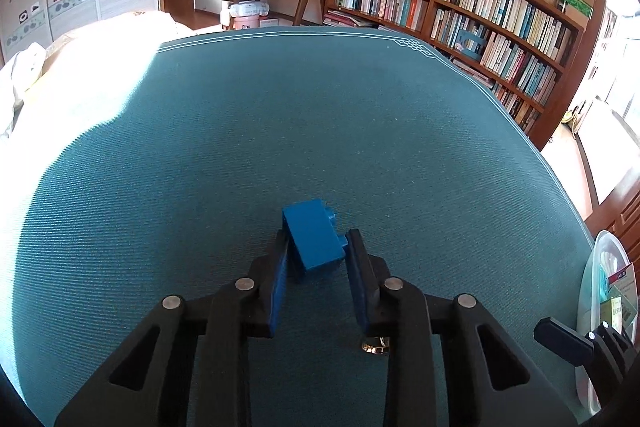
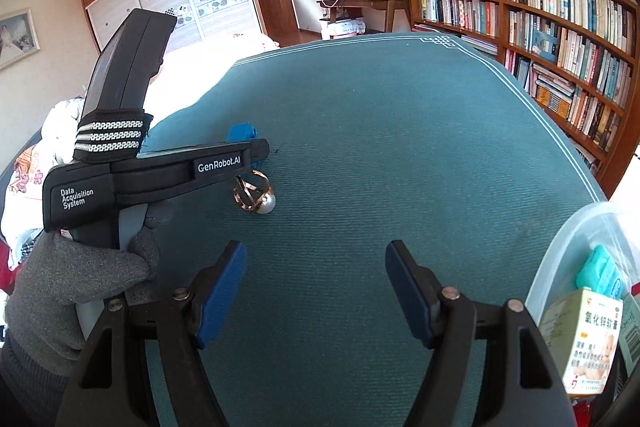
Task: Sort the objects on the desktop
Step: 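Grasp the blue duplo block with the left tool while the right tool grasps the gold ring, then carry the blue block and ring over the bowl and open both tools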
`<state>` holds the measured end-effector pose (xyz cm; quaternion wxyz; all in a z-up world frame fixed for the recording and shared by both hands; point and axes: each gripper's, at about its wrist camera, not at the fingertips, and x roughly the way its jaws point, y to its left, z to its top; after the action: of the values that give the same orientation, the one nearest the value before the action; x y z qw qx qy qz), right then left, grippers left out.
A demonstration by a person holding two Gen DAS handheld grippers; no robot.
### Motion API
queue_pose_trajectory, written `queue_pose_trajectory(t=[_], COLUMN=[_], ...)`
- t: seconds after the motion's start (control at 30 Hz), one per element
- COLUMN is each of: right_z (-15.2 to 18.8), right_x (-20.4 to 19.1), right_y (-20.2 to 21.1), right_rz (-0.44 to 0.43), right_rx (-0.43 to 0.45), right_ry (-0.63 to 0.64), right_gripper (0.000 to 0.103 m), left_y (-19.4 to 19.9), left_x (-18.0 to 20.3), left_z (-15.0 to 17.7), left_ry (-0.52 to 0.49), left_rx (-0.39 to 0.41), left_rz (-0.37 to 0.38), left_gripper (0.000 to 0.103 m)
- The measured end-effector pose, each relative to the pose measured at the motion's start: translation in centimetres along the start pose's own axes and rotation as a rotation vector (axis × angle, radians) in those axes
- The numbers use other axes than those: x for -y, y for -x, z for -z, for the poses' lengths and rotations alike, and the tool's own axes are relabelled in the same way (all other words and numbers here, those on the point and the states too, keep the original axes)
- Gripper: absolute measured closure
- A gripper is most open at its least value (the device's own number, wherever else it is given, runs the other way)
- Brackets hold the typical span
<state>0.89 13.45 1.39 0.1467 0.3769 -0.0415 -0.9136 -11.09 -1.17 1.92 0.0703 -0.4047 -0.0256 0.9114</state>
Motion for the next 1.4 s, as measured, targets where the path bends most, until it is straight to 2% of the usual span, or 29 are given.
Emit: queue_pose_trajectory(t=[0.3,0.6,0.67,0.73,0.77,0.8,1.07,1.4], right_z=[-2.1,-2.8,-2.9,-3.0,-3.0,-2.8,-1.7,-0.1], right_x=[-0.9,-3.9,-4.0,-3.8,-3.7,-3.7,-3.0,1.2], right_y=[-3.2,-5.6,-5.9,-6.1,-6.0,-5.8,-3.4,4.8], right_rz=[-0.077,-0.085,-0.086,-0.080,-0.080,-0.085,-0.073,0.045], right_rx=[-0.073,-0.092,-0.091,-0.087,-0.086,-0.086,-0.047,0.084], right_ry=[-0.022,0.060,0.063,0.063,0.061,0.059,0.010,-0.090], right_gripper=[0.030,0.035,0.041,0.051,0.061,0.065,0.065,0.065], left_y=[2.2,1.5,1.4,1.4,1.4,1.4,1.9,4.0], left_x=[-1.0,-2.8,-2.8,-2.6,-2.5,-2.5,-0.4,4.8], left_z=[-1.0,-0.7,-0.5,-0.5,-0.4,-0.3,-0.1,1.1], left_ry=[0.025,0.085,0.084,0.080,0.077,0.073,0.013,-0.114], left_rx=[0.052,0.043,0.043,0.044,0.045,0.045,0.053,0.076], left_rz=[0.009,-0.001,-0.004,-0.004,-0.005,-0.005,0.010,0.070], left_gripper=[0.074,0.074,0.074,0.074,0.074,0.074,0.074,0.074])
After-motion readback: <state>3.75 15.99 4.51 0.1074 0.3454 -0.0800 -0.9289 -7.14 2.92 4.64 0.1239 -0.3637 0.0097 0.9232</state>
